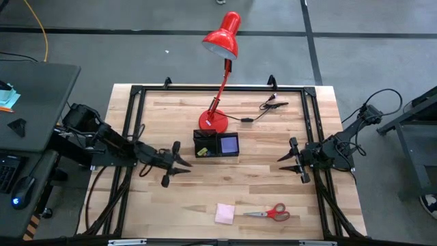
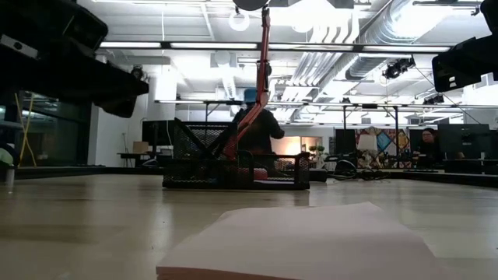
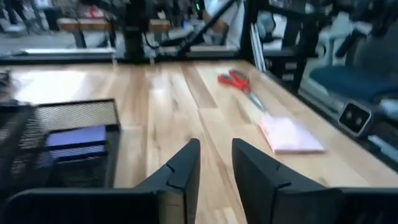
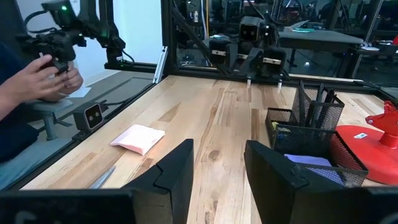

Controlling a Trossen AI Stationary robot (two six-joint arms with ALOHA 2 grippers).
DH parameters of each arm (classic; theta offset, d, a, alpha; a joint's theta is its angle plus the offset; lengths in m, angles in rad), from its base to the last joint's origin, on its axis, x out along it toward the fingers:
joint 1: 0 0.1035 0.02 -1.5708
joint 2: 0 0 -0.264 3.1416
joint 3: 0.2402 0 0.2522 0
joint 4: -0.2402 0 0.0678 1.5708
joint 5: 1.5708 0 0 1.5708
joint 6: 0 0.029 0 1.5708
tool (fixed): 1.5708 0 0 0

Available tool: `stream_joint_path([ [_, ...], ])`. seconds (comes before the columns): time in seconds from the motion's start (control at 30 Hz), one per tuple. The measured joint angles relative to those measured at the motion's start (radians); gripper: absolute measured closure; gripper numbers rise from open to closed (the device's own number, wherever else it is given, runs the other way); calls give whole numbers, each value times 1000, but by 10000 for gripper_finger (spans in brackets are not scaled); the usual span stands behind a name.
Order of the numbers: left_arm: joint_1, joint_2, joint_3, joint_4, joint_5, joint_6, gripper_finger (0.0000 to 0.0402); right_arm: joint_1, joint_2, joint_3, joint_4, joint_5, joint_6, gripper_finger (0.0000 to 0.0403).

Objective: Pick and place office supplies into organizer
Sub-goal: Put the pink sticky notes into the black desk organizer

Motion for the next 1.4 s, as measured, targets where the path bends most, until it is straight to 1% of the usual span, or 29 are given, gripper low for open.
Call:
stream_joint_path([
  [0.07, 0, 0, 56, -117, 1, -11, 305, 0, 0, 0, 0, 0, 0, 269],
  [0.2, -11, 1, 213, -410, 6, -16, 266, 0, 0, 0, 0, 0, 0, 269],
  [0.3, -47, 2, 327, -547, -5, 0, 230, 0, 0, 0, 0, -1, 0, 269],
  [0.5, -106, 78, 515, -749, -59, 0, 150, 0, 0, 0, 0, -1, 0, 269],
  [0.63, -132, 177, 619, -838, -92, -42, 87, 0, 0, 0, 0, -1, 0, 269],
  [0.73, -132, 267, 709, -891, -90, -56, 35, 0, 0, 0, 0, -1, 0, 269],
  [0.8, -136, 323, 759, -943, -98, -75, 11, 0, 0, 0, 0, -1, 0, 269],
  [0.83, -136, 349, 788, -960, -108, -78, 8, 0, 0, 0, 0, -1, 0, 269],
  [1.0, -162, 424, 905, -1026, -152, -88, 22, 0, 0, 0, 0, -1, 0, 269],
  [1.1, -182, 450, 959, -1032, -158, -100, 14, 0, 0, 0, 0, 0, 0, 269],
  [1.23, -213, 496, 1002, -1067, -196, -100, 4, 0, 0, 0, 0, 0, 0, 269],
  [1.4, -239, 546, 1026, -1056, -228, -107, 18, 0, 1, 0, 0, 0, 0, 269],
])
